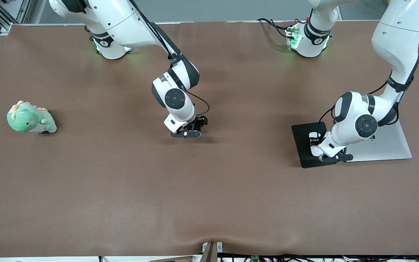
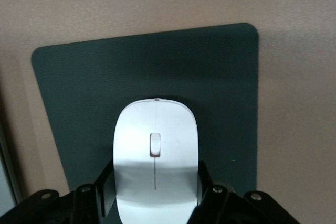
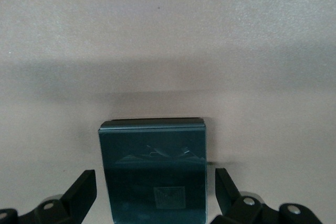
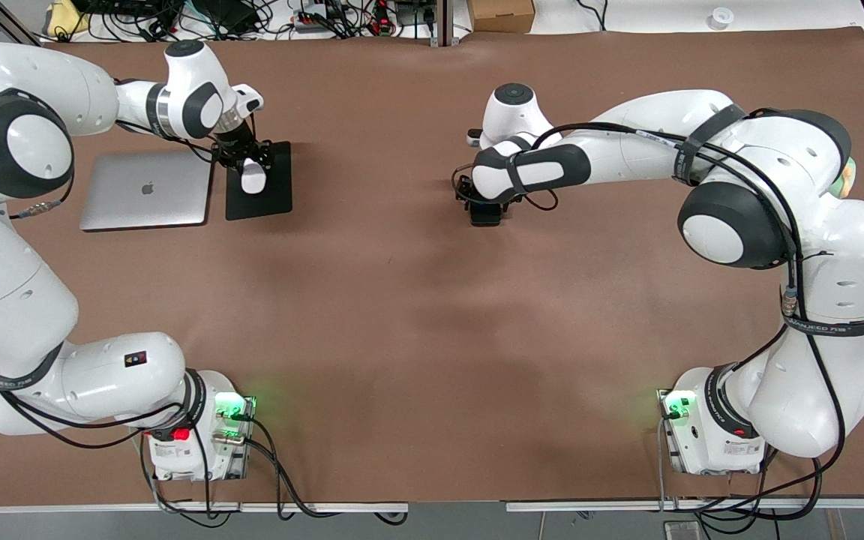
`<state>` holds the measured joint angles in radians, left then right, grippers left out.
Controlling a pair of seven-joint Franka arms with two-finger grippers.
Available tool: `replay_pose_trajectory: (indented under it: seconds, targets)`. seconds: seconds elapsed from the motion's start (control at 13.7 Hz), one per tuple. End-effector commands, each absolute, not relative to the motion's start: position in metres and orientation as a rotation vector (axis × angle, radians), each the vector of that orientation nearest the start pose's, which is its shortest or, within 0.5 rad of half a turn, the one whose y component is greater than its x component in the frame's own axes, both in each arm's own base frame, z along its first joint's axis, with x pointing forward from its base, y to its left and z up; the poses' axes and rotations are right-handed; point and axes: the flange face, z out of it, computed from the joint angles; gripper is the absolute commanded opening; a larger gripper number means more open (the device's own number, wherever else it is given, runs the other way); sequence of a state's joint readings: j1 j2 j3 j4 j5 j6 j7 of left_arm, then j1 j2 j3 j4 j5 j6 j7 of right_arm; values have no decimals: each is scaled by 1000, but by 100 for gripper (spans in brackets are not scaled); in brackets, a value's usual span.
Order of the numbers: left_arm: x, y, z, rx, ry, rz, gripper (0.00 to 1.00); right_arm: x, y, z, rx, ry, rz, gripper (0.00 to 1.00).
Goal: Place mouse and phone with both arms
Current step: 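Set the mouse on the mousepad while the right gripper grasps the phone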
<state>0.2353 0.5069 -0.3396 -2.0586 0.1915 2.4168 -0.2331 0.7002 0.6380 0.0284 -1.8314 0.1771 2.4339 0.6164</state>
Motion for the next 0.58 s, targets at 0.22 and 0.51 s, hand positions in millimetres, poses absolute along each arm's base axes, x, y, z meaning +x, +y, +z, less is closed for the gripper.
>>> replay_pose_trajectory:
  seconds: [0.22, 0.51]
  targets:
    - [578, -61, 185, -3177, 4, 155, 27, 470, 439, 168, -3045, 84, 133, 100]
    - [591, -59, 213, -3172, -28, 74, 100, 472, 436, 166, -3053, 62, 128, 98]
